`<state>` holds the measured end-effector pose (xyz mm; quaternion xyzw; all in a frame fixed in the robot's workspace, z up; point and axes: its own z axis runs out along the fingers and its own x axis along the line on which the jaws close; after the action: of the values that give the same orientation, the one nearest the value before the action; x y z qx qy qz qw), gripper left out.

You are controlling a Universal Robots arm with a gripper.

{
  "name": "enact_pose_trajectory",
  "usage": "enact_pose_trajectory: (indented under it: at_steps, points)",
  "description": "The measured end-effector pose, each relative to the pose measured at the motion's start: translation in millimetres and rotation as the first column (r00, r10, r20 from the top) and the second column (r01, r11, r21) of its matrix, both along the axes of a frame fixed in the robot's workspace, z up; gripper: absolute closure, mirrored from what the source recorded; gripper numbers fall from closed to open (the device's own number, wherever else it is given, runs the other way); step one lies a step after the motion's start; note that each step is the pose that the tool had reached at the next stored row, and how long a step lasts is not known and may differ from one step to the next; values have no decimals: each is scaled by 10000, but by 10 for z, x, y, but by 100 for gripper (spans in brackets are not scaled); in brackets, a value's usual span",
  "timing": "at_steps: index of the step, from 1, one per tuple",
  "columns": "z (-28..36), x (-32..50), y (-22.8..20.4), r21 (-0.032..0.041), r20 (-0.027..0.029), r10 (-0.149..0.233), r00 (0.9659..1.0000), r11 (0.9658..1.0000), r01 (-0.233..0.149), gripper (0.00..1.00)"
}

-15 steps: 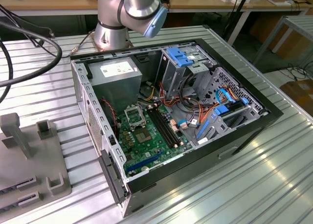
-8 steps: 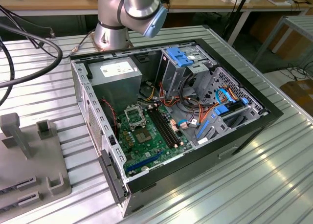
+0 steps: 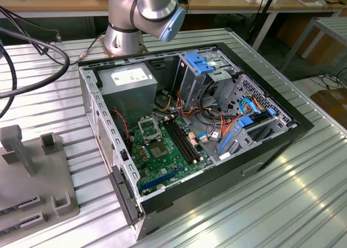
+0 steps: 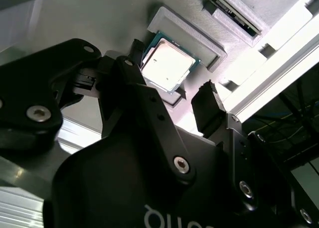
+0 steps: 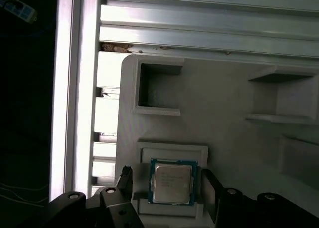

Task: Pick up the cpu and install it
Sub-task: 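Pick up the cpu and move it towards the insertion slot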

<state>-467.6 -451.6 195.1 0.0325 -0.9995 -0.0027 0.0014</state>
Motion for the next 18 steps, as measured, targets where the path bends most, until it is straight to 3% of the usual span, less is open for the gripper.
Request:
enact_pose_trajectory:
  at_steps: [6, 18]
  points:
    - [-36, 0, 1, -1, -2, -1, 10000, 10000, 1, 34]
    - [-47, 34, 0, -2, -1, -16, 10000, 10000, 16, 34]
